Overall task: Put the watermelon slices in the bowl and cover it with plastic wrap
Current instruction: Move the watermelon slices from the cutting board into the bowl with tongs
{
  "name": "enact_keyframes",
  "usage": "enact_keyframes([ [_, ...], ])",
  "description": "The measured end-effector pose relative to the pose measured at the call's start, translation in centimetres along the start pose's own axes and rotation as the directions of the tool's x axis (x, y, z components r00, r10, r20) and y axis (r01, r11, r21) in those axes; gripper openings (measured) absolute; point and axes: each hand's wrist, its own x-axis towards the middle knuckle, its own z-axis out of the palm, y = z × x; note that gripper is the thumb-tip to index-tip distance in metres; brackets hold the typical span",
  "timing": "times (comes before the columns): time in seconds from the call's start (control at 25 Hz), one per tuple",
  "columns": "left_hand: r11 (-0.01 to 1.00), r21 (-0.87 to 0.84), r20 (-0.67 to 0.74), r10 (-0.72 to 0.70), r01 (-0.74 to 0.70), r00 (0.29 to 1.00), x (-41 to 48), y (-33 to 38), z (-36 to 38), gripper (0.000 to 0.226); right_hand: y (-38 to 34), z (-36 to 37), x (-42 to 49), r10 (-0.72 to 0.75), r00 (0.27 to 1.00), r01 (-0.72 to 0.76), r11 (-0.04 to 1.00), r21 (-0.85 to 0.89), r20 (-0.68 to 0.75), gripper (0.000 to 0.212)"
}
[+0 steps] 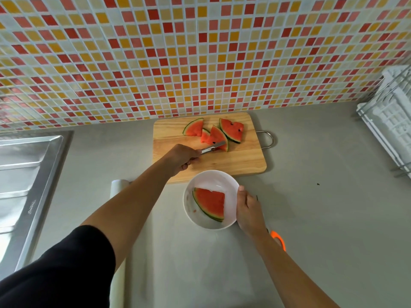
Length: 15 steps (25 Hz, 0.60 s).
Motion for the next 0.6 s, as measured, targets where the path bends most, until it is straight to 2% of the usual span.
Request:
enact_keyframes([
  [0.12, 1.0, -0.016, -0.021, 0.001, -0.002, 1.0, 0.0, -0.1, -0.3, 0.018, 0.0, 0.0, 0.0, 0.001, 1.0, -0.001, 1.0, 0.0, 0.002, 0.044],
  [0.32, 0.996, -0.044, -0.024, 0.08, -0.081, 0.997, -1.6, 0.1, -1.6, 0.017, 0.1, 0.1, -0.1, 0.028, 1.0, -0.028, 1.0, -0.008, 0.014, 0.045],
  [0.6, 0.981, 0.041, 0.102, 0.184, -0.189, 0.978, -9.3, -2.5, -5.5, 0.012, -0.3, -0.2, -0.4, 0.023, 1.0, -0.024, 0.999, 0.04, 0.014, 0.046],
])
